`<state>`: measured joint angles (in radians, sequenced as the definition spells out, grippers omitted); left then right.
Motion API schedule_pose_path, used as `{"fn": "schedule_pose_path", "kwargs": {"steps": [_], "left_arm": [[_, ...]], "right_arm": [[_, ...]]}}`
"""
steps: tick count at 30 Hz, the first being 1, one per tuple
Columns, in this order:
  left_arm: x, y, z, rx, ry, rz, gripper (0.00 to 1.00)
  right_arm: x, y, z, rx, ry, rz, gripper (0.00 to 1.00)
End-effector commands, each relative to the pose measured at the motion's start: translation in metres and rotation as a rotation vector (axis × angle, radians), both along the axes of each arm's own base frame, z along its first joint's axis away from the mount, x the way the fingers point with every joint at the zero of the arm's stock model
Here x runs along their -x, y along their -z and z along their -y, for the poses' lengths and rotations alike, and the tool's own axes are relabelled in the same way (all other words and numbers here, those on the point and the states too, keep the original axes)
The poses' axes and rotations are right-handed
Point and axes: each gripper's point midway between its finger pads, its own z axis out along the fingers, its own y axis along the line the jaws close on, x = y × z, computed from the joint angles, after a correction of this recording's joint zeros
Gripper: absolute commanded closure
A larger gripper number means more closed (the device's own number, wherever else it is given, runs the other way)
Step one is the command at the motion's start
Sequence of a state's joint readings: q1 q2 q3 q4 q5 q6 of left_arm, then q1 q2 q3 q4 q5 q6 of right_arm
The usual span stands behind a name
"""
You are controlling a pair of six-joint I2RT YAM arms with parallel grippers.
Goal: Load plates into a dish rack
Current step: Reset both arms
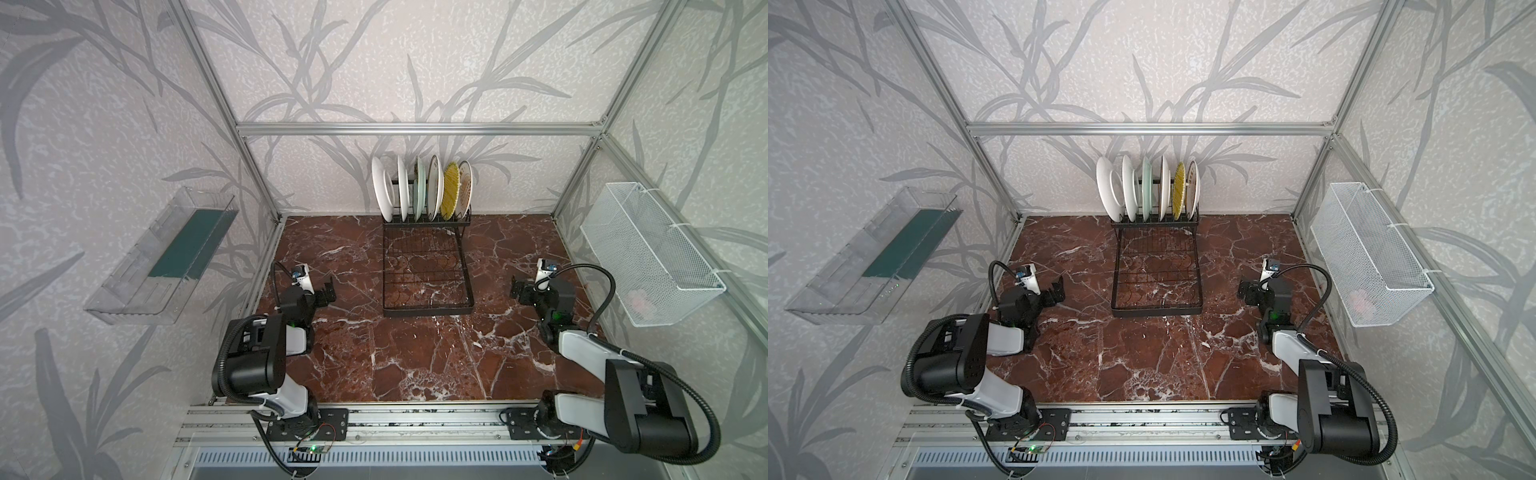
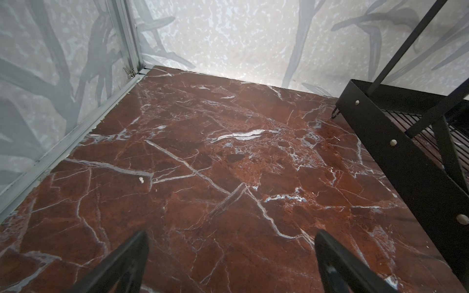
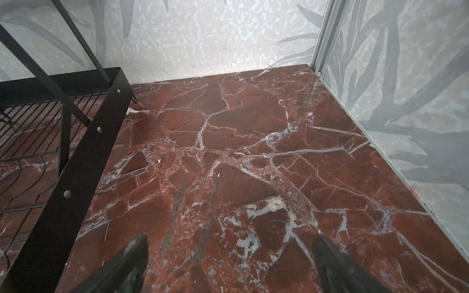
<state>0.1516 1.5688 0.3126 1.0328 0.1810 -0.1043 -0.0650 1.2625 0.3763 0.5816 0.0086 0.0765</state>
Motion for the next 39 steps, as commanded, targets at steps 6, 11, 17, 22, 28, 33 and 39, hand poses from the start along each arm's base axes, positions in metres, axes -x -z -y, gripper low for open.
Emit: {"fn": "schedule_pose_path", "kwargs": {"steps": [6,11,17,22,28,33,39], "left_arm": [[-0.005,-0.009,-0.002,-0.029,-0.007,0.031,0.01],[-0.006,-0.008,-0.001,-0.031,-0.005,0.024,0.01],[-0.006,-0.008,-0.001,-0.034,-0.007,0.02,0.01],[-0.007,-0.008,-0.001,-0.036,-0.007,0.018,0.01],[-0.007,-0.007,-0.001,-0.038,-0.009,0.016,0.01],[-0.007,-0.008,-0.001,-0.038,-0.009,0.016,0.01],[-0.007,-0.008,-0.001,-0.039,-0.008,0.016,0.01]], "right_arm": [[-0.01,0.004,-0.001,-0.007,-0.012,0.079,0.01],[-0.017,0.007,-0.01,-0.041,-0.051,0.127,0.01],[-0.012,0.006,-0.012,-0.037,-0.059,0.138,0.01],[-0.015,0.005,-0.03,-0.027,-0.164,0.158,0.01],[-0.015,0.019,-0.053,0.026,-0.261,0.139,0.01],[-0.028,0.027,-0.059,0.071,-0.26,0.042,0.01],[-0.03,0.027,-0.06,0.094,-0.244,0.077,0.01]]}}
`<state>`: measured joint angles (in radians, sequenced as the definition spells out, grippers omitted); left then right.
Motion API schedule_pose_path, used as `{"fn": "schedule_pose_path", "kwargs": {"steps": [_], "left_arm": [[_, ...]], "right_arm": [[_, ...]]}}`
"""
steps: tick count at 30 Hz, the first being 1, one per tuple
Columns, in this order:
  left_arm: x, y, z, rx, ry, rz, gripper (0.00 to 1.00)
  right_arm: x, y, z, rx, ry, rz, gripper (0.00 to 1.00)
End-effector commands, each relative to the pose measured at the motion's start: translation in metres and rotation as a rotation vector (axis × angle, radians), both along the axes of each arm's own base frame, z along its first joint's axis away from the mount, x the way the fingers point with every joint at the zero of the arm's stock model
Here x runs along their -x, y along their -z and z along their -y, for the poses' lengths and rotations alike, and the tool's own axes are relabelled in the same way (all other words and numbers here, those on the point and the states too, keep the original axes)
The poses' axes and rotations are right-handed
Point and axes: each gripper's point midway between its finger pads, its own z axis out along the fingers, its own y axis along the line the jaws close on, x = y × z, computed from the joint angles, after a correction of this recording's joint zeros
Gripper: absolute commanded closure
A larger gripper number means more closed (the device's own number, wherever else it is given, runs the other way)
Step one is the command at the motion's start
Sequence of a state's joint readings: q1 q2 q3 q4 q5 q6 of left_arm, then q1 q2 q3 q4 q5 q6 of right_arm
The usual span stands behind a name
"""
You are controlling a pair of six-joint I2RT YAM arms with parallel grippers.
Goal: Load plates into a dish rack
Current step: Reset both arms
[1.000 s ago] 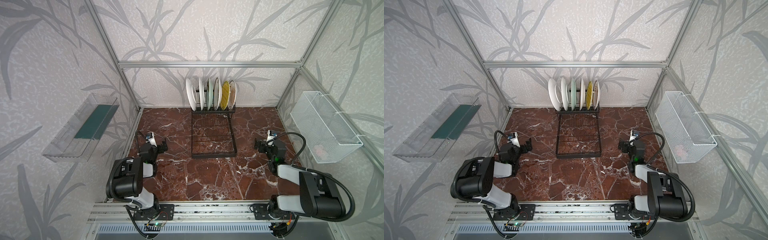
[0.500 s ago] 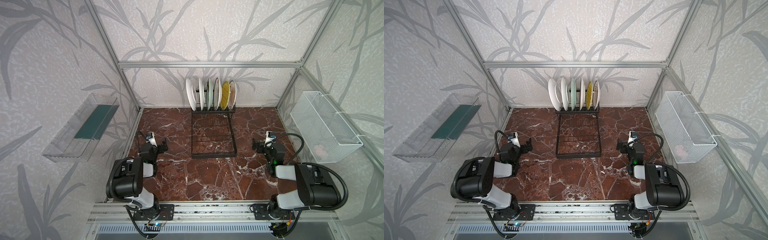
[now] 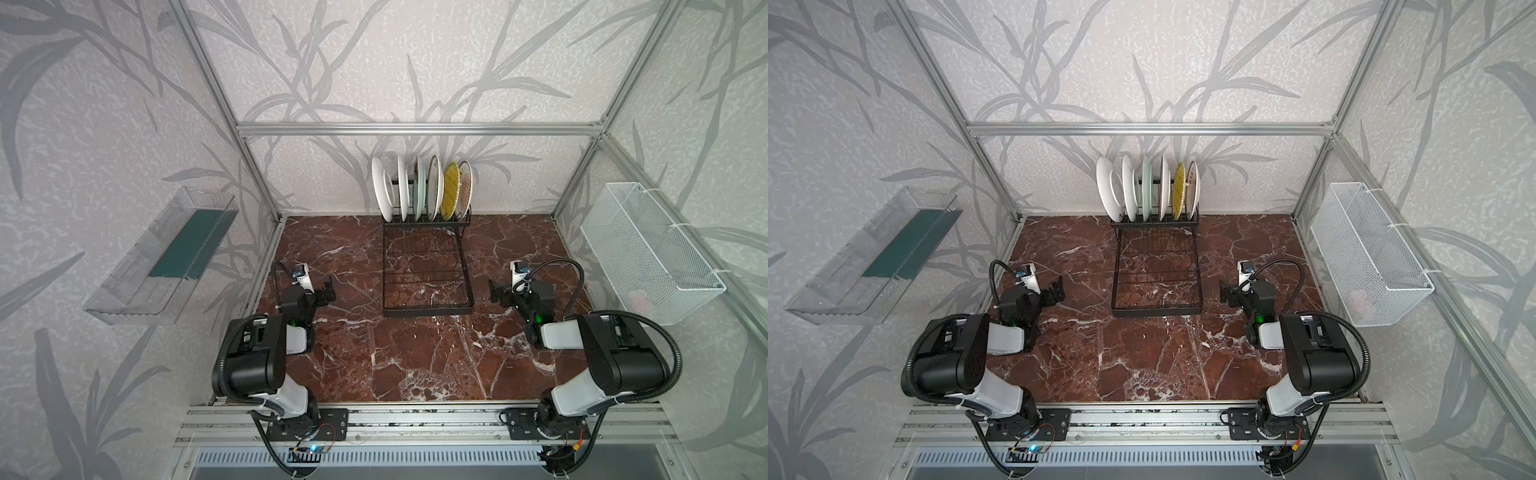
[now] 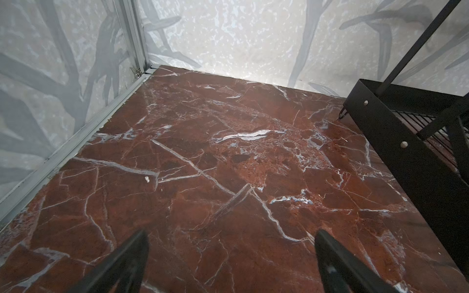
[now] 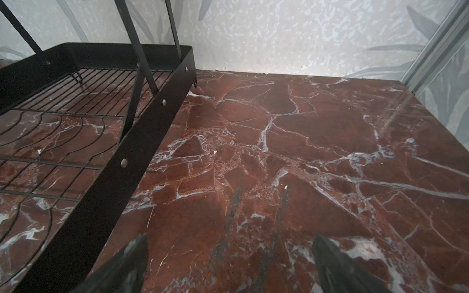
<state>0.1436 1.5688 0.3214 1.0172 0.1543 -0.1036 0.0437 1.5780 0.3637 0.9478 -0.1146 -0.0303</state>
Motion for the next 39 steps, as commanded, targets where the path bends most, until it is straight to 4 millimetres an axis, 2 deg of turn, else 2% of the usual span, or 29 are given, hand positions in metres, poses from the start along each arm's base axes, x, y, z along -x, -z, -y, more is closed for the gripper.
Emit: {"fn": "schedule_pose_path", "kwargs": {"steps": [1,4,7,11,39], "left_arm": [[-0.005,-0.008,0.001,-0.031,0.008,0.023,0.01],[-0.006,-0.008,0.004,-0.032,0.03,0.022,0.01],[-0.008,-0.008,0.026,-0.048,0.159,0.017,0.01],[-0.008,-0.007,0.027,-0.048,0.161,0.016,0.01],[-0.009,-0.008,0.027,-0.049,0.162,0.02,0.01]], "right_arm": [[-0.005,-0.009,0.002,0.03,0.017,0.046,0.01],[0.0,-0.011,-0.009,0.029,-0.052,0.072,0.01],[0.0,-0.011,-0.009,0.03,-0.049,0.074,0.01],[-0.005,-0.009,-0.009,0.031,-0.048,0.039,0.01],[-0.005,-0.007,-0.009,0.036,-0.049,0.034,0.01]]}}
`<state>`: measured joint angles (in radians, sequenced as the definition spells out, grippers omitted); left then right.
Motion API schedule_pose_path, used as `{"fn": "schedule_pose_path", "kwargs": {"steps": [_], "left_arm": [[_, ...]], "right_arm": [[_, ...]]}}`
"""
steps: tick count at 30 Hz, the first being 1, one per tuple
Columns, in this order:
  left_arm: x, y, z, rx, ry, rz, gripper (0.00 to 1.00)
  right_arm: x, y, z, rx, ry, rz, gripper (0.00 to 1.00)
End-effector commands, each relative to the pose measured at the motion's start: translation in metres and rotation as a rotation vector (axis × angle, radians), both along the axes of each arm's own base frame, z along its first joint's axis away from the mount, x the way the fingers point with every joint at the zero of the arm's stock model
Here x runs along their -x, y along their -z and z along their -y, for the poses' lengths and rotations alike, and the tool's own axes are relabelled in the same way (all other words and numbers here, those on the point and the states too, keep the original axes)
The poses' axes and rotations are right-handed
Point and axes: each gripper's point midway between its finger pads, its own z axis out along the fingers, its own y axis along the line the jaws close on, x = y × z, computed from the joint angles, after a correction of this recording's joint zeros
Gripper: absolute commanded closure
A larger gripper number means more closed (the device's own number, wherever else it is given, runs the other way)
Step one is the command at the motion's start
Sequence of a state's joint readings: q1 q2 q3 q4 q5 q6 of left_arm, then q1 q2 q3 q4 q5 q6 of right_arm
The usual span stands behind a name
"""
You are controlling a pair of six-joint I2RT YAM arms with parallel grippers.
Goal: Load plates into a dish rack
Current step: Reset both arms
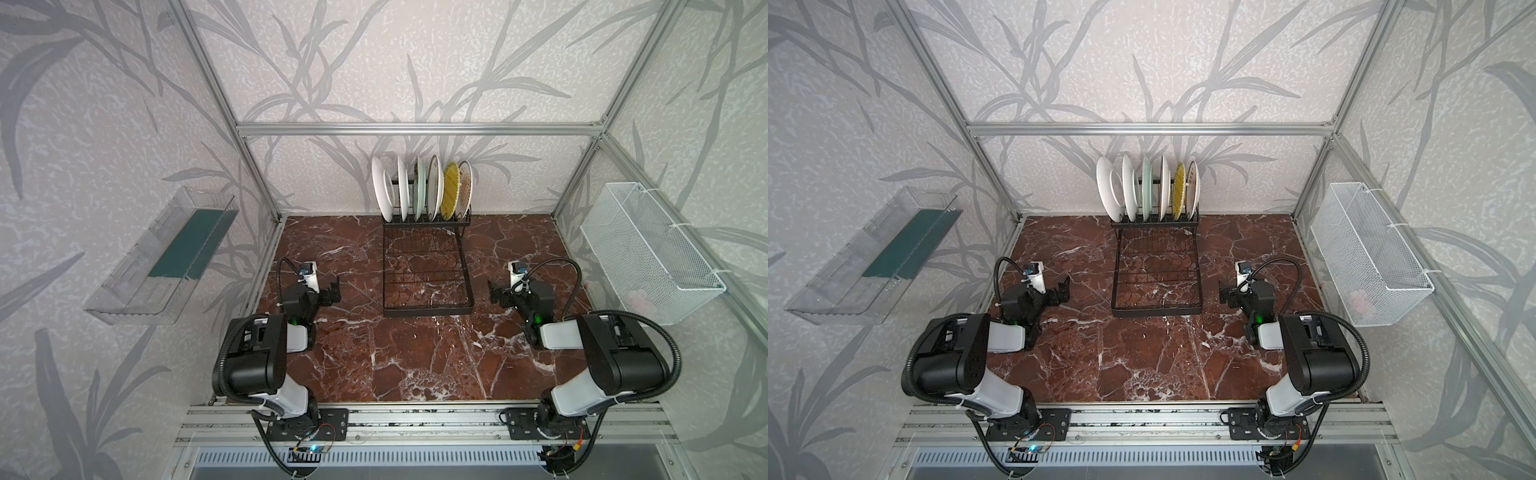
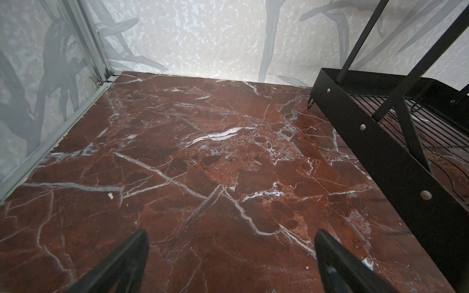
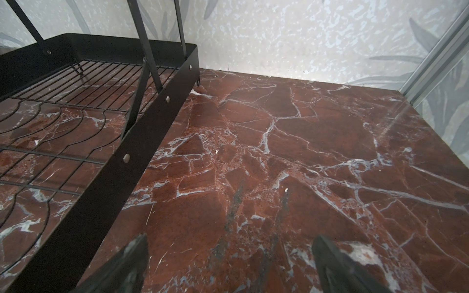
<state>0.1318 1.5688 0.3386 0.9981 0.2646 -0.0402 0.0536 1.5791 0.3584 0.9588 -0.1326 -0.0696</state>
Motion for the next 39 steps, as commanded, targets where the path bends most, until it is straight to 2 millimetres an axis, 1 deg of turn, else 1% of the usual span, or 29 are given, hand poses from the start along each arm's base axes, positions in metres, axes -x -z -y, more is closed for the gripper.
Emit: {"fn": "schedule_pose_path", "kwargs": {"steps": [1,22,23,24,25,27,28,29,30,31,33,39], "left_arm": [[-0.004,-0.005,0.003,-0.02,0.026,0.015,0.01],[-0.005,-0.005,0.003,-0.021,0.026,0.016,0.01],[-0.005,-0.005,0.004,-0.021,0.026,0.016,0.01],[-0.005,-0.005,0.004,-0.021,0.026,0.017,0.01],[-0.004,-0.005,0.004,-0.021,0.026,0.016,0.01],[-0.004,-0.005,0.003,-0.02,0.025,0.016,0.01],[-0.004,-0.005,0.004,-0.02,0.026,0.016,0.01],[-0.005,-0.006,0.004,-0.02,0.026,0.018,0.01],[-0.004,-0.005,0.003,-0.02,0.025,0.017,0.01],[-0.004,-0.005,0.004,-0.019,0.027,0.017,0.01],[-0.005,-0.006,0.004,-0.02,0.026,0.018,0.01],[-0.005,-0.005,0.003,-0.02,0.025,0.016,0.01]], "right_arm": [[-0.007,-0.008,-0.002,0.004,-0.009,0.025,0.01],[-0.006,-0.008,0.0,0.005,0.006,0.028,0.01],[-0.007,-0.007,0.012,0.038,0.106,0.028,0.01],[-0.002,-0.013,0.036,0.094,0.327,0.062,0.01],[-0.001,-0.015,0.037,0.114,0.343,0.086,0.01],[-0.002,-0.013,0.033,0.14,0.347,0.071,0.01],[-0.003,-0.014,0.032,0.131,0.332,0.079,0.01],[-0.005,-0.01,0.021,0.108,0.236,0.065,0.01],[-0.005,-0.007,-0.001,0.058,0.047,0.04,0.01],[-0.003,-0.008,-0.008,0.009,-0.036,0.032,0.01],[-0.003,-0.01,-0.006,-0.019,-0.045,0.051,0.01],[-0.005,-0.009,-0.002,-0.011,-0.023,0.034,0.01]]}}
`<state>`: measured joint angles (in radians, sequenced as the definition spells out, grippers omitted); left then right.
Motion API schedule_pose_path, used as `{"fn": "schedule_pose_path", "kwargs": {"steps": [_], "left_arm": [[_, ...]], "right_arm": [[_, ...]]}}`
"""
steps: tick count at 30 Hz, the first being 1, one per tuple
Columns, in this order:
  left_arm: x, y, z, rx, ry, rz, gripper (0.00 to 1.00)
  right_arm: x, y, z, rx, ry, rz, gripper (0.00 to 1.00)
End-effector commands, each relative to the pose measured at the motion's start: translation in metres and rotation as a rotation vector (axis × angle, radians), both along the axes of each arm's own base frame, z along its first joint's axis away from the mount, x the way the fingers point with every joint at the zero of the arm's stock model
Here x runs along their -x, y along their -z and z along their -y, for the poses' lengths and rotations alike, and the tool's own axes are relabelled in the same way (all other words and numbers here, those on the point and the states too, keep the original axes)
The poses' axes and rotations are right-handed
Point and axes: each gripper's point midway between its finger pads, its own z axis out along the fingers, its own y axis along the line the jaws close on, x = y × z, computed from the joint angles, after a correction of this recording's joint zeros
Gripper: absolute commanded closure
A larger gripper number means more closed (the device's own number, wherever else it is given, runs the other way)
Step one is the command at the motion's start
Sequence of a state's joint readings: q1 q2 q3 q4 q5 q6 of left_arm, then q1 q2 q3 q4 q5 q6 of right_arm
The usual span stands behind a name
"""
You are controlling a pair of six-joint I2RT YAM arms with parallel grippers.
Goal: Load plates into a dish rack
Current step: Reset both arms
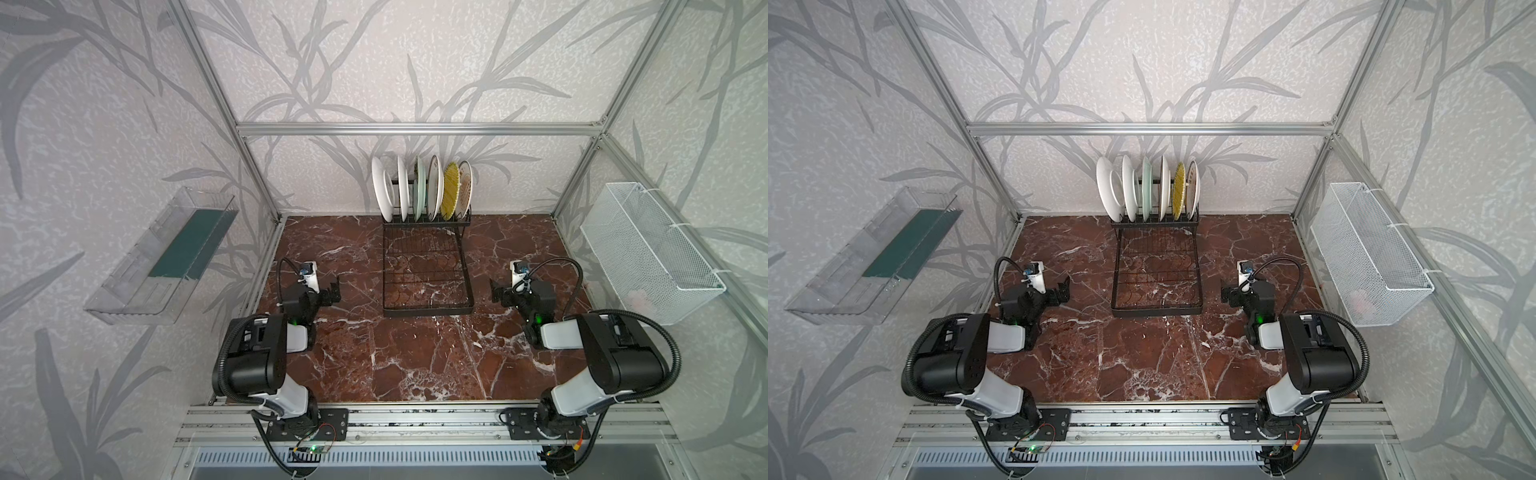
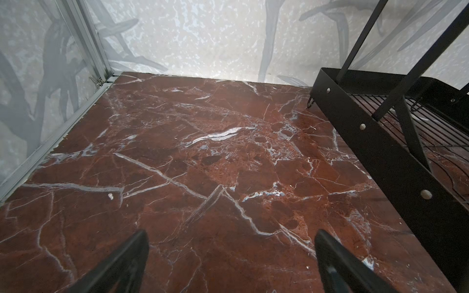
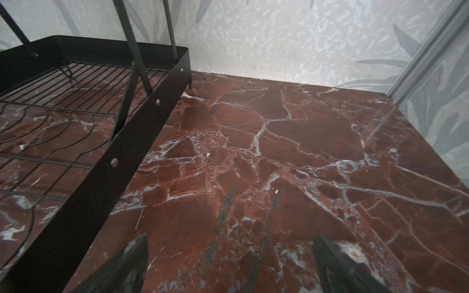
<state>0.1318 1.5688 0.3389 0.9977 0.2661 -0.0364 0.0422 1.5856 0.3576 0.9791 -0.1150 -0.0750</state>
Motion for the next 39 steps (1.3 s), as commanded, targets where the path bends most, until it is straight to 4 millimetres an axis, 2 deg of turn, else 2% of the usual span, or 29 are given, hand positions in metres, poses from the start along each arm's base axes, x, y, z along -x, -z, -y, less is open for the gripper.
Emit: {"fn": "schedule_pose_path", "kwargs": {"steps": [1,29,32,35,38,39], "left_arm": [[-0.005,-0.005,0.003,-0.017,0.023,0.015,0.01],[-0.005,-0.005,0.004,-0.021,0.023,0.015,0.01],[-0.005,-0.005,0.004,-0.021,0.023,0.015,0.01],[-0.005,-0.005,0.004,-0.021,0.023,0.015,0.01],[-0.005,-0.005,0.004,-0.021,0.023,0.014,0.01],[-0.005,-0.006,0.004,-0.021,0.022,0.016,0.01]], "right_arm": [[-0.003,-0.007,-0.01,-0.021,-0.049,0.021,0.01],[-0.003,-0.007,-0.009,-0.016,-0.043,0.022,0.01],[0.001,-0.01,0.018,0.106,0.24,0.059,0.01],[0.002,-0.012,0.011,0.14,0.238,0.085,0.01],[-0.001,-0.008,-0.009,0.082,0.055,0.057,0.01],[-0.002,-0.007,-0.01,0.074,0.035,0.043,0.01]]}}
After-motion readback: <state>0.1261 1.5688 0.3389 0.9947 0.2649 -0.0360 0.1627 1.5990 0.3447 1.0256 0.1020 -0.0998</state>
